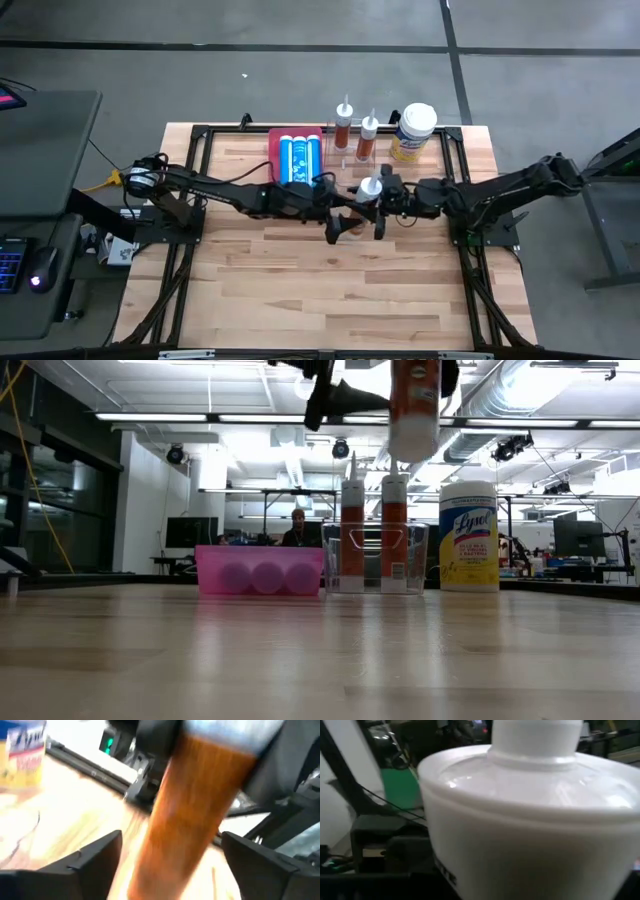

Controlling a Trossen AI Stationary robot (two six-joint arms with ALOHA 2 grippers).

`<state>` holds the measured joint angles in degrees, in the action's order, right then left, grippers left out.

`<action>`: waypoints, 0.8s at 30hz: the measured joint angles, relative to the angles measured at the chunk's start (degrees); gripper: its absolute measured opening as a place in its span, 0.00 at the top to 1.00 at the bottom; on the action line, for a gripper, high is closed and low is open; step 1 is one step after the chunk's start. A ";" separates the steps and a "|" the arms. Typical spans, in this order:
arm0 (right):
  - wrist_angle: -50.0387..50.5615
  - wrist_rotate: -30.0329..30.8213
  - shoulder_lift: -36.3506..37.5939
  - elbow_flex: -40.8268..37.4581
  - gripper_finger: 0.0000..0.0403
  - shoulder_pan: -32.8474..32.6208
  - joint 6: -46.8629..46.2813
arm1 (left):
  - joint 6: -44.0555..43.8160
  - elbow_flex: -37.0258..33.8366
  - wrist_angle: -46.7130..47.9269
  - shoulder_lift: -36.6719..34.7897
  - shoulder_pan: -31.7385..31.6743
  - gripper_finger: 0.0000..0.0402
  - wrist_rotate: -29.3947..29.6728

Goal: Pick & place silicon tubes, Sealant and Lysol wipes
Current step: Put the orange sealant into the transparent bin

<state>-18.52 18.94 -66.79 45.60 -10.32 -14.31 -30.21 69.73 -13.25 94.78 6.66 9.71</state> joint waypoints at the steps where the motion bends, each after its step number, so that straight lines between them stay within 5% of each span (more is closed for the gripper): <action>1: 1.05 1.38 0.32 0.06 0.58 -0.16 -0.02 | -0.68 0.00 1.26 -0.13 0.04 0.15 0.09; 6: 8.54 10.05 1.71 0.20 0.58 -1.26 0.09 | -2.21 0.09 4.88 -1.27 -0.31 0.11 0.59; 12: 17.55 19.32 3.28 0.20 0.58 -2.12 -2.01 | -6.81 0.05 17.81 -5.39 -1.92 0.14 10.33; 24: 23.75 15.42 5.41 0.20 0.58 -1.16 -2.28 | 0.30 -1.74 39.56 -20.22 2.00 0.21 19.39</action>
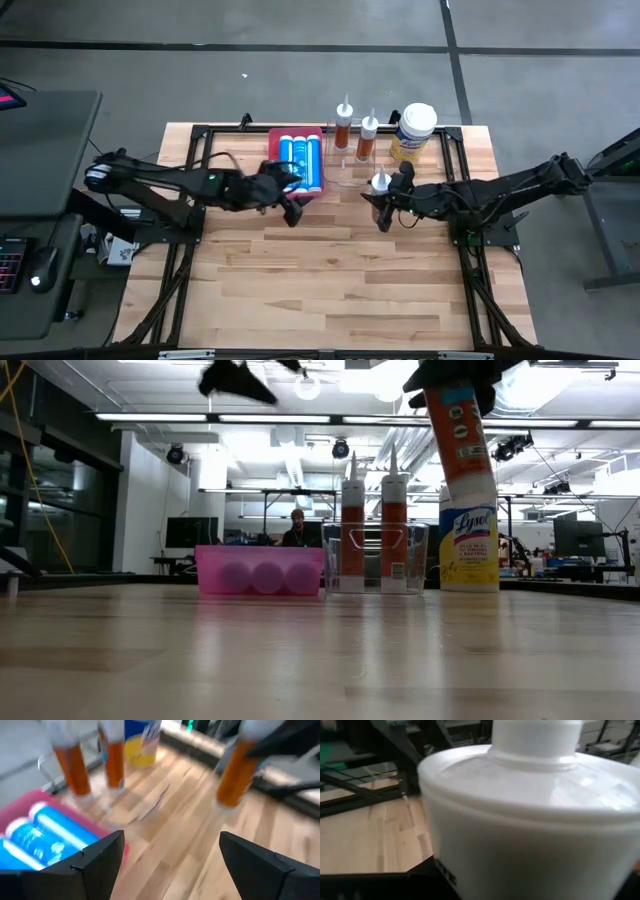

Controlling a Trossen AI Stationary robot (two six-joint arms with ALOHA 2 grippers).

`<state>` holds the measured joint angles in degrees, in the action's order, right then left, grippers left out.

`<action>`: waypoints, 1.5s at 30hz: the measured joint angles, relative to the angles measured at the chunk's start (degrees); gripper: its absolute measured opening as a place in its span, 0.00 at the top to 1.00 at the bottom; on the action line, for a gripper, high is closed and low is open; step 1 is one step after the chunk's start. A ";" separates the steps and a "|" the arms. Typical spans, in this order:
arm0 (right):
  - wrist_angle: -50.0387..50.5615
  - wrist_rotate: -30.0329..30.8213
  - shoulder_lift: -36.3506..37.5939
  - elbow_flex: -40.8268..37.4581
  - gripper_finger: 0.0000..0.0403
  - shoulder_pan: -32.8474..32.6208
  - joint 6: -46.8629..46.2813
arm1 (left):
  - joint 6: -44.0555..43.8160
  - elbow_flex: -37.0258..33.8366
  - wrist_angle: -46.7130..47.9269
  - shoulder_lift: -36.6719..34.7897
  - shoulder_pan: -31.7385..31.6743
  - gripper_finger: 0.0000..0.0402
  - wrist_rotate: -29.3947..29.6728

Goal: Pick & place silicon tubes, Sealant and Lysol wipes
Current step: Put the orange sealant into the transparent bin

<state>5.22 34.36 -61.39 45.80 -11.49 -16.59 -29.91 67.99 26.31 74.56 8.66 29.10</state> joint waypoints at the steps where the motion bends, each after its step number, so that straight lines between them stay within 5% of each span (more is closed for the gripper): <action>1: 0.04 -1.20 -0.02 0.00 0.58 0.31 -0.05 | -0.07 -0.64 -0.58 -1.23 0.52 0.20 1.36; 8: -0.46 -0.16 -0.11 0.00 0.58 1.65 -1.28 | -1.32 -13.16 -3.54 -14.23 3.21 0.20 6.56; 16: -1.42 6.01 -0.11 0.00 0.58 1.73 -7.45 | 4.72 -34.30 -19.18 -33.44 3.40 0.20 -3.99; 22: -2.65 10.86 -0.85 0.00 0.58 1.70 -9.99 | 5.20 -44.38 -20.08 -48.27 3.35 0.20 -8.46; 33: -9.00 14.92 -7.91 5.59 0.58 0.07 -6.84 | 10.15 -52.88 -20.29 -70.50 3.35 0.20 -13.87; 45: -4.74 22.15 -24.74 22.70 0.58 2.78 -3.88 | 13.76 -57.21 -22.70 -74.20 3.35 0.21 -28.46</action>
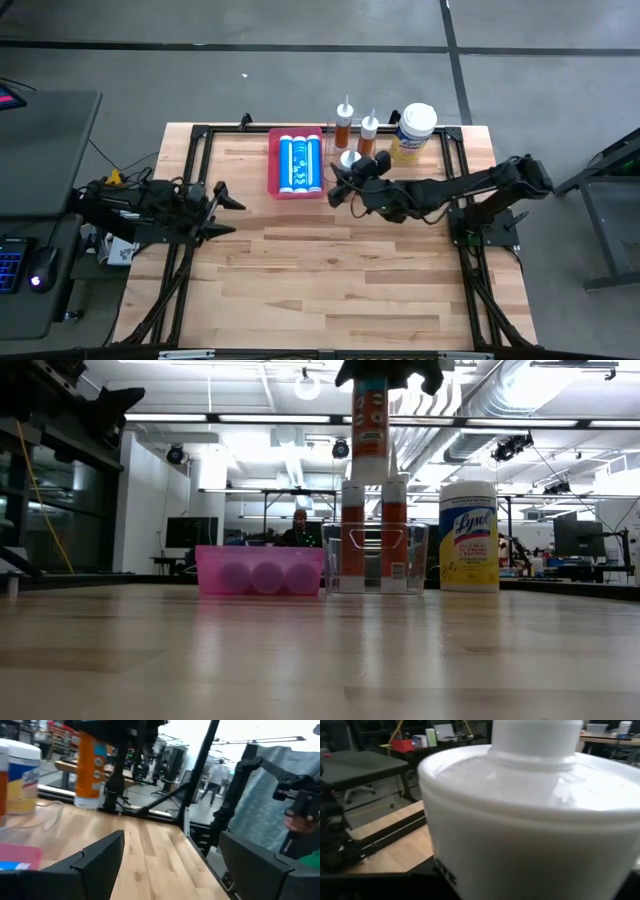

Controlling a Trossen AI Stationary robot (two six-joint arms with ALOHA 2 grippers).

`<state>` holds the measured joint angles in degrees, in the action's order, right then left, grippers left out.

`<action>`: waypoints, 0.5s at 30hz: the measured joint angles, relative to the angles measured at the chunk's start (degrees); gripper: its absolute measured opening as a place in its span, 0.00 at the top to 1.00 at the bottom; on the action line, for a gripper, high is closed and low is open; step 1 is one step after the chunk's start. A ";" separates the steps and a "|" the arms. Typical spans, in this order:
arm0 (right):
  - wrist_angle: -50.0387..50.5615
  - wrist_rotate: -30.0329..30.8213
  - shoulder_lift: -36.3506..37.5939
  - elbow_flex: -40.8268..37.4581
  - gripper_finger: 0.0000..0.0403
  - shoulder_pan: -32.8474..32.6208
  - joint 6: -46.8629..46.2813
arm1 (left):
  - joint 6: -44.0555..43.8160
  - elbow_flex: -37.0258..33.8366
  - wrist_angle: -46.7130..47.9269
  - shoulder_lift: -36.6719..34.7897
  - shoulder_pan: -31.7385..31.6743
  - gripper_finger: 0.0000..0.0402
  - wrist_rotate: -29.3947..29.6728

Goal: Pick & place silicon tubes, Sealant and Lysol wipes
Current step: Put the orange sealant into the transparent bin

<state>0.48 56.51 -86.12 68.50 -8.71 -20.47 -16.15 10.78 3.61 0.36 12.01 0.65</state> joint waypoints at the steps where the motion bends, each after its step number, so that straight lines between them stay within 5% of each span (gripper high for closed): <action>1: 0.26 0.43 -0.50 0.71 0.58 0.17 -0.02 | 0.01 -0.73 -1.16 0.00 0.00 0.21 -0.40; 15: 1.84 5.20 -0.53 3.86 0.58 2.09 1.45 | 1.94 -9.29 -9.78 0.04 -0.04 0.21 1.36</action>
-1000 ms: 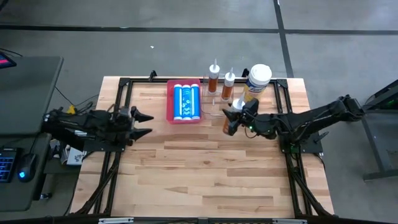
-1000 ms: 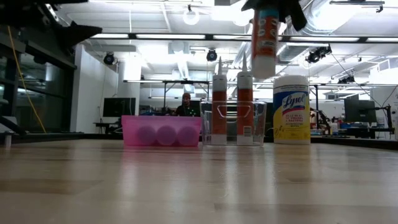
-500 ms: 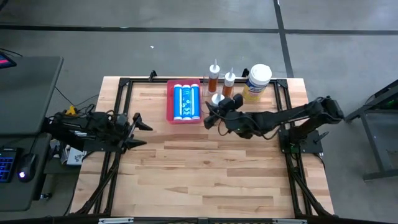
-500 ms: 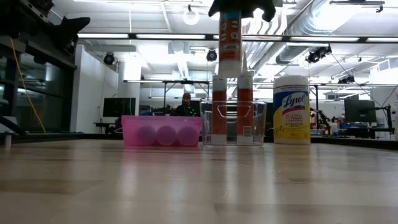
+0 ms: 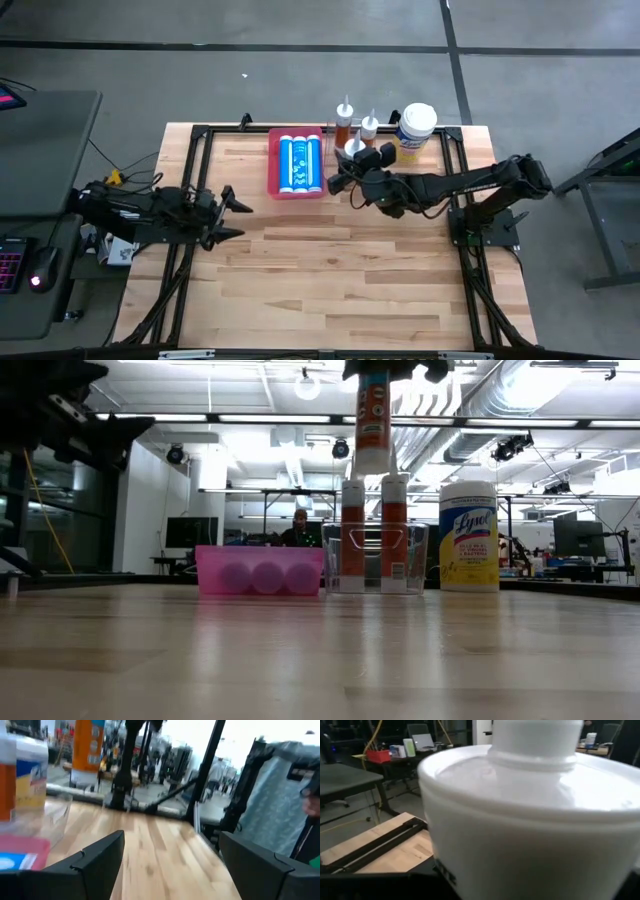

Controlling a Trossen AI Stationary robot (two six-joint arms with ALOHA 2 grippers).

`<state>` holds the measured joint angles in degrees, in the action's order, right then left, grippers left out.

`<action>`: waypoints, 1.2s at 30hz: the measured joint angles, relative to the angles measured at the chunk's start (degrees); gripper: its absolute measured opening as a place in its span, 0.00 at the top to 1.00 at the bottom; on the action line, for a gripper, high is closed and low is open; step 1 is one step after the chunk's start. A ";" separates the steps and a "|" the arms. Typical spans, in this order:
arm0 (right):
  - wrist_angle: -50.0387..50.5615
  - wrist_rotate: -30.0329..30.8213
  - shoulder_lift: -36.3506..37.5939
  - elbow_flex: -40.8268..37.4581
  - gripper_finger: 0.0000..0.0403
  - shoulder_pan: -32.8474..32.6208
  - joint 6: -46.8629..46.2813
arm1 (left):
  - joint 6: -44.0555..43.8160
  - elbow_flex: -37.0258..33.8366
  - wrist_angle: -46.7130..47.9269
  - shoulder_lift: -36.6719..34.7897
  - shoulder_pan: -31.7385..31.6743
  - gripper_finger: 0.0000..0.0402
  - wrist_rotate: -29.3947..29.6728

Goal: Pick & place silicon tubes, Sealant and Lysol wipes
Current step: Put the orange sealant into the transparent bin

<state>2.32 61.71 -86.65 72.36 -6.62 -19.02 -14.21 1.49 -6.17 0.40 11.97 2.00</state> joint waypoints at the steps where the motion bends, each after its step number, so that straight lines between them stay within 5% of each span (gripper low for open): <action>1: 0.18 0.64 0.00 0.00 0.58 0.01 0.02 | -0.02 -0.41 -1.17 0.01 0.00 0.21 0.02; 10: 0.78 4.70 0.02 0.00 0.58 3.15 -1.99 | 0.48 -0.67 -0.50 -0.03 0.00 0.21 -1.95; 17: 3.00 4.40 0.02 0.00 0.58 6.26 -1.49 | -1.35 -0.72 4.40 0.00 0.04 0.21 4.67; 36: 14.22 5.91 0.02 -0.04 0.58 7.04 -3.21 | -1.69 -0.80 4.24 0.20 0.04 0.21 4.87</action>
<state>16.54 67.62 -86.63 72.31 0.42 -22.24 -15.90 0.69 -1.93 0.60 12.01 6.87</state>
